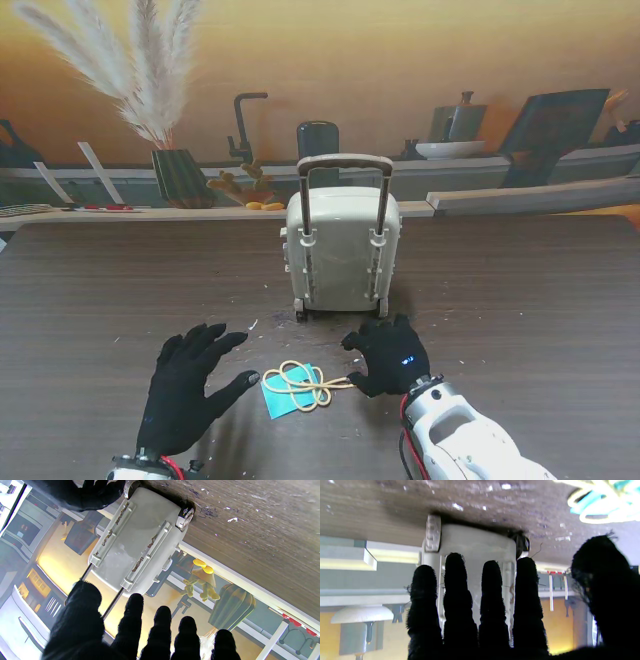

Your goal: Attach a luggage tag to a suitcase

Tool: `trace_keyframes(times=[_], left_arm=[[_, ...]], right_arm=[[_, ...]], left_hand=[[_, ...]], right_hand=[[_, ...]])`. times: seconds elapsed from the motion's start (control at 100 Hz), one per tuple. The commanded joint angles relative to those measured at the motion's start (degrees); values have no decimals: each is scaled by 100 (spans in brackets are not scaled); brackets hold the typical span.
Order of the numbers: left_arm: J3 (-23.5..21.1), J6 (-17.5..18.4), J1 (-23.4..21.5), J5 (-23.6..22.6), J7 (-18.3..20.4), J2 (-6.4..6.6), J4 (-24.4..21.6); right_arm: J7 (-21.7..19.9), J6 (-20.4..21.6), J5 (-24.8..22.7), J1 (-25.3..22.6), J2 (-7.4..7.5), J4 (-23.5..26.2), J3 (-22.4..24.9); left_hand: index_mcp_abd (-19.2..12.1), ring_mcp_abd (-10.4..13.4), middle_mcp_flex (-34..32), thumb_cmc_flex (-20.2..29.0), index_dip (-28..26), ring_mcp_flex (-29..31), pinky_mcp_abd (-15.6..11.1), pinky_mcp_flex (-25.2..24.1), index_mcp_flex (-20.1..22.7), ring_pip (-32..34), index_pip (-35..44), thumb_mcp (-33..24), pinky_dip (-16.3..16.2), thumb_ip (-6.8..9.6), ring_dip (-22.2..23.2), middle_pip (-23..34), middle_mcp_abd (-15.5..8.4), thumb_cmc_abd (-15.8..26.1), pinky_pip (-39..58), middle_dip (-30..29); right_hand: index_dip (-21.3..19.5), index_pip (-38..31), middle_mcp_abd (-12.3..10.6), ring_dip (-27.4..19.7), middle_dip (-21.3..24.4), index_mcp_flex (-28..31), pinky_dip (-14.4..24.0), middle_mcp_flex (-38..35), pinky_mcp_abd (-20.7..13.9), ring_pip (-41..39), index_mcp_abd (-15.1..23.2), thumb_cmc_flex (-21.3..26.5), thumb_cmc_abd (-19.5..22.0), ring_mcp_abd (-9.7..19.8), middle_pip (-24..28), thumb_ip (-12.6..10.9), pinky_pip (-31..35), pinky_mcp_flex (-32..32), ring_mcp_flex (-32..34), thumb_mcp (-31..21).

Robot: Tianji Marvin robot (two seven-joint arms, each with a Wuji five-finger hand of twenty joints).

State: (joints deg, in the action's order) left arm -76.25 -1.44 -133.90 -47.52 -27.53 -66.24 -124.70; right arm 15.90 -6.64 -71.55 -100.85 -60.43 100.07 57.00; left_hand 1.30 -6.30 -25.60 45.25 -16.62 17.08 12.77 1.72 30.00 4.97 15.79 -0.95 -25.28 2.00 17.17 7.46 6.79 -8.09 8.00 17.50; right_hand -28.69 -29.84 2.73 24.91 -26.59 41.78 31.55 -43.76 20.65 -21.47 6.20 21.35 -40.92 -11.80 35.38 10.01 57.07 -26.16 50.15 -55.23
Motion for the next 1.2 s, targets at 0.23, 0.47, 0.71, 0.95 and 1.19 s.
trace_keyframes(times=[0.23, 0.47, 0.71, 0.95, 1.19], left_arm=[[-3, 8, 2, 8, 111, 5, -56], [-1, 31, 13, 19, 134, 8, -49], [-1, 55, 2, 31, 119, 5, -50], [-4, 89, -1, 51, 112, 3, -47], [-6, 111, -6, 64, 103, 0, -47]], right_arm=[[-438, -293, 98, 368, 50, -432, -376], [-564, -346, 66, 436, 80, -532, -540], [-498, -418, 85, 545, 84, -698, -717], [-398, -503, 126, 639, 79, -861, -866], [-358, -574, 193, 714, 74, -990, -1003]], left_hand=[[59, 66, -3, 74, -35, 65, -512, -8, 132, 27, -25, 65, -43, 23, -145, 4, -1, -31, -71, -105], [61, 77, -3, 76, -37, 70, -516, -6, 135, 31, -23, 68, -41, 23, -144, 5, -2, -31, -71, -105], [62, 78, -4, 75, -37, 73, -518, -7, 137, 35, -24, 69, -39, 23, -143, 6, -8, -26, -72, -105], [62, 79, 0, 77, -38, 73, -515, -8, 140, 35, -24, 71, -38, 23, -144, 2, -1, -18, -72, -107], [61, 73, -10, 80, -39, 71, -511, -5, 147, 36, -22, 72, -37, 22, -143, 6, 2, -16, -71, -105]], right_hand=[[-71, 54, 119, -7, 16, -78, -45, 297, -21, -11, -90, -18, 97, 45, -12, -285, -70, 129, -189, 112], [-151, -116, 118, -20, 20, 164, -42, 235, -22, -46, -73, 30, 42, 38, 24, -295, -51, 99, -164, 81], [-348, -392, 120, -34, 11, 412, -48, 153, -22, -82, -28, 155, -130, 47, 74, -263, -15, 33, -77, -202], [-78, -1304, 111, -40, -3, 531, -78, 30, -23, -119, 195, 580, -424, 66, 144, 469, 45, -49, 17, -397], [258, -2387, 64, -36, -20, 670, -81, -177, -30, -147, 515, 1039, -414, 84, 218, 598, 77, -116, 97, -568]])
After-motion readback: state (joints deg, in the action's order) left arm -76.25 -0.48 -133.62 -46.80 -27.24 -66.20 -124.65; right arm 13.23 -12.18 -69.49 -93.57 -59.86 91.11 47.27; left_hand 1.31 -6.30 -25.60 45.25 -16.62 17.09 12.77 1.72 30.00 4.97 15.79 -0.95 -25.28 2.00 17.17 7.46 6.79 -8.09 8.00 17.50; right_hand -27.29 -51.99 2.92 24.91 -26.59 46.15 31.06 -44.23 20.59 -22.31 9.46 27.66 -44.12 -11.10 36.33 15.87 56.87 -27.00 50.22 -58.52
